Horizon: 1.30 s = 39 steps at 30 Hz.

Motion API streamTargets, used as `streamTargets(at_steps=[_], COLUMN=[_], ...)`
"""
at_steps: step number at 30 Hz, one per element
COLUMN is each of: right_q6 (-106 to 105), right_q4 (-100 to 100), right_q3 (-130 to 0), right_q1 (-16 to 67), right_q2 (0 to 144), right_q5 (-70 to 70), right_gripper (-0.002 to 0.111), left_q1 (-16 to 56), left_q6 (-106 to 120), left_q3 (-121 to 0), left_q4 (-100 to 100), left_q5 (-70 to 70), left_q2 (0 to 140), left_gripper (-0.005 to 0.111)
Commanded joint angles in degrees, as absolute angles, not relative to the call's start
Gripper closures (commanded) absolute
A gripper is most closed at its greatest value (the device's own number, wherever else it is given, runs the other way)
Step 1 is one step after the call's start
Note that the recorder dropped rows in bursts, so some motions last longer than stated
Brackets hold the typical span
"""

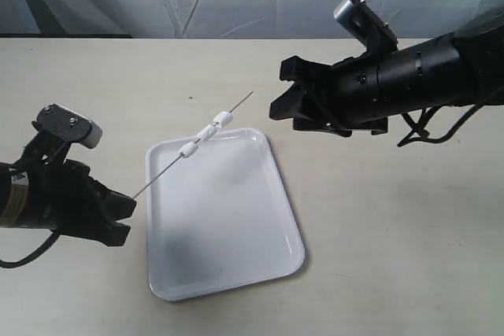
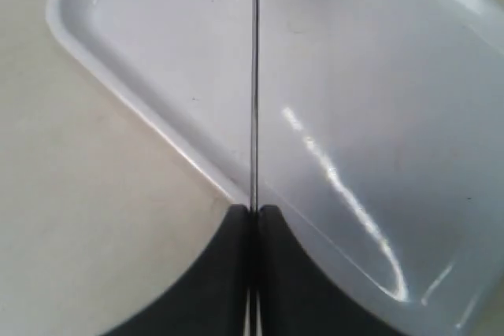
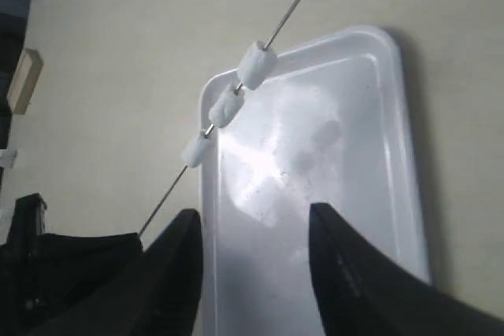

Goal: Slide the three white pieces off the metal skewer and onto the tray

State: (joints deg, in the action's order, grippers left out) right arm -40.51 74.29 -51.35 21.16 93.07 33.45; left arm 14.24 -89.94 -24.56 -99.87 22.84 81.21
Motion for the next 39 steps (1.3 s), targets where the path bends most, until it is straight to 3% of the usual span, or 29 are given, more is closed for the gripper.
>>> streamTargets(at_steps=[1, 5, 13, 18, 39], right_q6=[-53.0, -62.7, -68.3, -70.0, -69.8], right_q4=[87.8, 98.2, 99.9, 99.9, 99.9], right_q3=[-51.0, -51.0, -52.3, -54.0, -55.7], right_q1=[22.5, 23.0, 23.4, 23.4, 23.4], right_q2=[97.4, 101.5, 108.1, 108.6, 108.6], right_q5=[35.2, 36.9, 42.6, 45.7, 47.0], right_gripper=[0.066, 0.055, 0.055, 0.061, 0.061], left_q1=[14.4, 14.4, 14.4, 14.4, 14.4], left_q6=[-97.0, -102.5, -105.0, -105.2, -104.9], left_q3=[-20.0, -17.5, -16.2, -16.0, -16.0], left_q4=[-99.9, -99.9, -99.9, -99.9, -99.9], left_q5=[24.1, 25.4, 30.1, 30.8, 35.9], left_q2=[74.7, 68.8, 62.1, 62.0, 62.0], left_gripper=[0.107, 0.107, 0.107, 0.107, 0.107])
